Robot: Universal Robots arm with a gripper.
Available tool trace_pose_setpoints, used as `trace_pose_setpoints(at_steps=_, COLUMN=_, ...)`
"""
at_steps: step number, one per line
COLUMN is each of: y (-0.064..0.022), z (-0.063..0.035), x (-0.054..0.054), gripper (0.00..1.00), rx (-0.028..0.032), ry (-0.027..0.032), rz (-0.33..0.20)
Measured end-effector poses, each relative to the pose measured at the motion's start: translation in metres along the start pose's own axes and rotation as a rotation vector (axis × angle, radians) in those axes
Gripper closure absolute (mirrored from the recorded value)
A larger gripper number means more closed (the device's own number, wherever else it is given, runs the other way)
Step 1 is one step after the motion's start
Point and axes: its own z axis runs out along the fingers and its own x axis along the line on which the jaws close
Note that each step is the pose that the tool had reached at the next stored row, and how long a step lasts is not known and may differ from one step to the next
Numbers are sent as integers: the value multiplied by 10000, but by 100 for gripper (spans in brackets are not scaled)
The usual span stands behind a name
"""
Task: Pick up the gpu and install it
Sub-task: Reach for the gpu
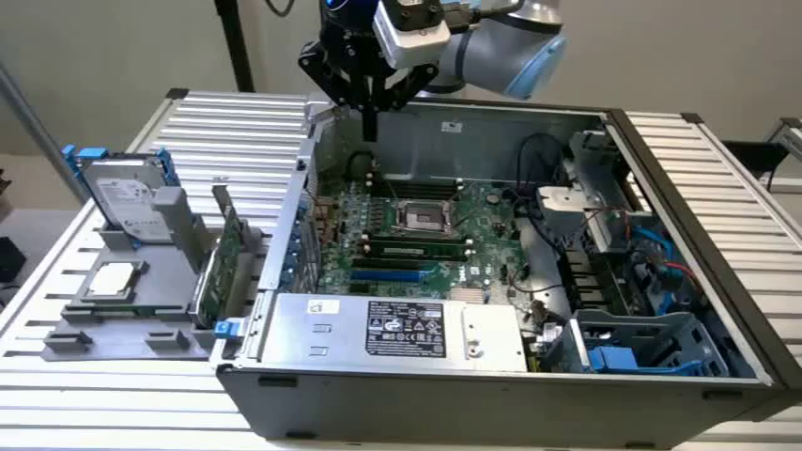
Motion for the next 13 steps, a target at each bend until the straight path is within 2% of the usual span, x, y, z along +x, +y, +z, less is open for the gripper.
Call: trace_pose_setpoints(at_steps=13, y=0, z=0, x=-1, gripper=89, rx=1, ry=3, rz=0)
